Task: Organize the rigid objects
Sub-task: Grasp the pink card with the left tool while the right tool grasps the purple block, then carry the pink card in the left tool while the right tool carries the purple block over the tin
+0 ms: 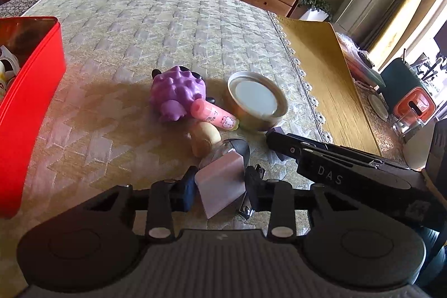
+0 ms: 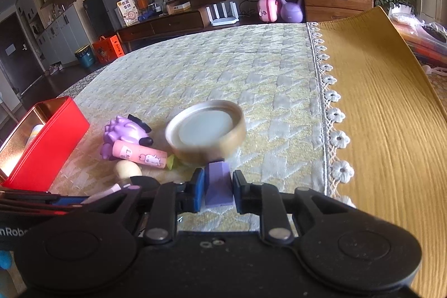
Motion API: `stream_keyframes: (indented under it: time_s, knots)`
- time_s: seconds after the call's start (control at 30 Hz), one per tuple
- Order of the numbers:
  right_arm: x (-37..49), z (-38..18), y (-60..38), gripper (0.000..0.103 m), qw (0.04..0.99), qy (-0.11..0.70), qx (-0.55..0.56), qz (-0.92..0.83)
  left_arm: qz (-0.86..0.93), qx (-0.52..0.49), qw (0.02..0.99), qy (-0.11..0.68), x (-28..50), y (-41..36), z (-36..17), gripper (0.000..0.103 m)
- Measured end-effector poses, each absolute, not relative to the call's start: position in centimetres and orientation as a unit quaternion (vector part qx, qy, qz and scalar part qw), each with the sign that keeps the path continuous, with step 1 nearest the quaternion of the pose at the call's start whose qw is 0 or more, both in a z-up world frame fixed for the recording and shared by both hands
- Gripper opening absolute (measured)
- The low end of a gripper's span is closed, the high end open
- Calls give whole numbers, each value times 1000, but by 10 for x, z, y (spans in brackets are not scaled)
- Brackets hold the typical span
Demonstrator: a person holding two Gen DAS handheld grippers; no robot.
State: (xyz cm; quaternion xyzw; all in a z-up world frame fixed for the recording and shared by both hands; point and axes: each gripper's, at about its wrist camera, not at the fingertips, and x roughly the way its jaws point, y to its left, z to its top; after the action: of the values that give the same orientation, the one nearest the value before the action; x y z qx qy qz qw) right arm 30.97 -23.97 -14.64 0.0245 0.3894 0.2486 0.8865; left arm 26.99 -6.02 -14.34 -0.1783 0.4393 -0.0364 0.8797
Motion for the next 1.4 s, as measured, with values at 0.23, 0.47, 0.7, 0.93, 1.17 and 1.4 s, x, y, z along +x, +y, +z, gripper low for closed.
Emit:
stream_keyframes:
  time_s: [0.23,0.47,0.7,0.93,1.17,1.4]
  knots:
    - [284,-142,-243,21,886,396,44,238,-28,-163,876,454,259,-53,-140,32]
    - [248,-127,-241,21,887,389,49,245,-39,-144,875,460,244,-48,-131,17]
    - [217,-113,-237,21,890,384,56,238,-59,-128,883,448,223,-44,-122,10]
    - [186,-87,-222,21,893,366,58,256,-64,-118,890,435,199,-29,-103,10]
    - [169,-63,-196,21,891,353,47,281,-52,-126,894,426,177,3,-78,10]
    - [164,-46,-162,21,889,344,33,301,-32,-136,901,410,164,46,-55,10]
